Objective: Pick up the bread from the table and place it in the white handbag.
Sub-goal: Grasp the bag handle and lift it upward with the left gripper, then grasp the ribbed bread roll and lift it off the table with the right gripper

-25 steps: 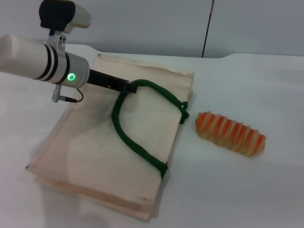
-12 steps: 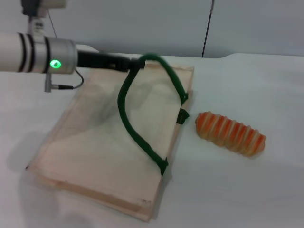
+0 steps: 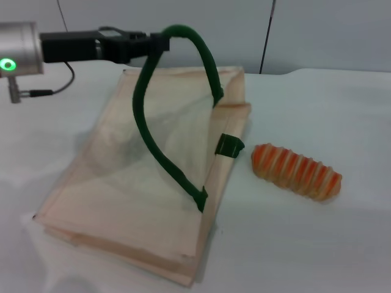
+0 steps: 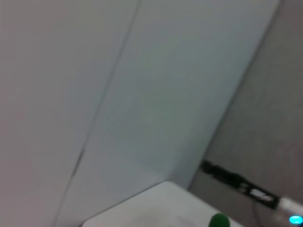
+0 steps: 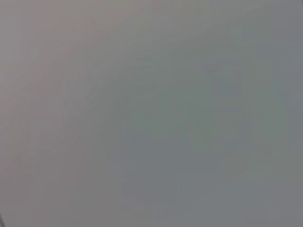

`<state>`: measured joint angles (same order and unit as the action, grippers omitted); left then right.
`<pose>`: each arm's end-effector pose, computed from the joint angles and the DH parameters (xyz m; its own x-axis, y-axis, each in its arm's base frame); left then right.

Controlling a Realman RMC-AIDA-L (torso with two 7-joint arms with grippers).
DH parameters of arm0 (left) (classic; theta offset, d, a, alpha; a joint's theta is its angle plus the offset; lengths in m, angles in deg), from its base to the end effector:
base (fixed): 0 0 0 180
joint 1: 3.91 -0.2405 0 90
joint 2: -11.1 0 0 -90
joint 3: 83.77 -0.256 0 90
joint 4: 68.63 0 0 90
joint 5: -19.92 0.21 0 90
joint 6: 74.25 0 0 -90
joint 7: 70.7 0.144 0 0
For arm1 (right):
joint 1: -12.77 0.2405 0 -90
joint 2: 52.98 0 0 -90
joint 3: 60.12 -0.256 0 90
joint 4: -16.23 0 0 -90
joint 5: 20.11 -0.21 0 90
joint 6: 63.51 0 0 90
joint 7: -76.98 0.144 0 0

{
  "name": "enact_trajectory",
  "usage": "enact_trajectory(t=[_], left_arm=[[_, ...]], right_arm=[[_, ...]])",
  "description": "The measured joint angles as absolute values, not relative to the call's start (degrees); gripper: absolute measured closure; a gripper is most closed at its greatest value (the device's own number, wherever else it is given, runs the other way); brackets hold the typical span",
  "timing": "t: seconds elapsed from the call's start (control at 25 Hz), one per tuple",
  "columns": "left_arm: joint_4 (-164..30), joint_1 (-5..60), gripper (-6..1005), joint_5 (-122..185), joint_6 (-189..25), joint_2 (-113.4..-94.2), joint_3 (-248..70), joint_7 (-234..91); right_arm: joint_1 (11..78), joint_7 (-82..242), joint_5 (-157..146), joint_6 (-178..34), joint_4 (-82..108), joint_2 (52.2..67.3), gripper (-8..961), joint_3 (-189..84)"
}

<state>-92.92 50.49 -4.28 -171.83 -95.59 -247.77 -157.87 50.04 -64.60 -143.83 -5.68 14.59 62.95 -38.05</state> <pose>-0.2112 0.4106 0.0801 0.6503 0.4219 0.6318 0.5749 -0.8169 -0.0463 0.3240 0.4004 0.0331 0.4219 -0.0255 -0.9063 -0.9039 -0.0889 -0.4183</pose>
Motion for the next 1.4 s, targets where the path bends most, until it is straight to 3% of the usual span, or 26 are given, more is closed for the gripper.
enact_trajectory(t=[0.6,1.0,1.4], left_arm=[[-98.90,49.44,878,-9.90,-182.78,-94.01,-247.77,-159.25],[-99.10,49.20,877,-9.78,-181.53,-94.01,-247.86,-160.55],[-99.17,48.73,877,-9.57,-181.08,-94.01,-247.86,-161.08]], right_arm=[[49.37,-33.71,-111.06,-1.02,-2.29,62.33,151,-38.06],[51.66,-26.53,-83.05,16.77,-10.41,58.38,158,-38.06],[56.21,-23.59,-63.37,18.15,-16.43,62.13,165,-37.53]])
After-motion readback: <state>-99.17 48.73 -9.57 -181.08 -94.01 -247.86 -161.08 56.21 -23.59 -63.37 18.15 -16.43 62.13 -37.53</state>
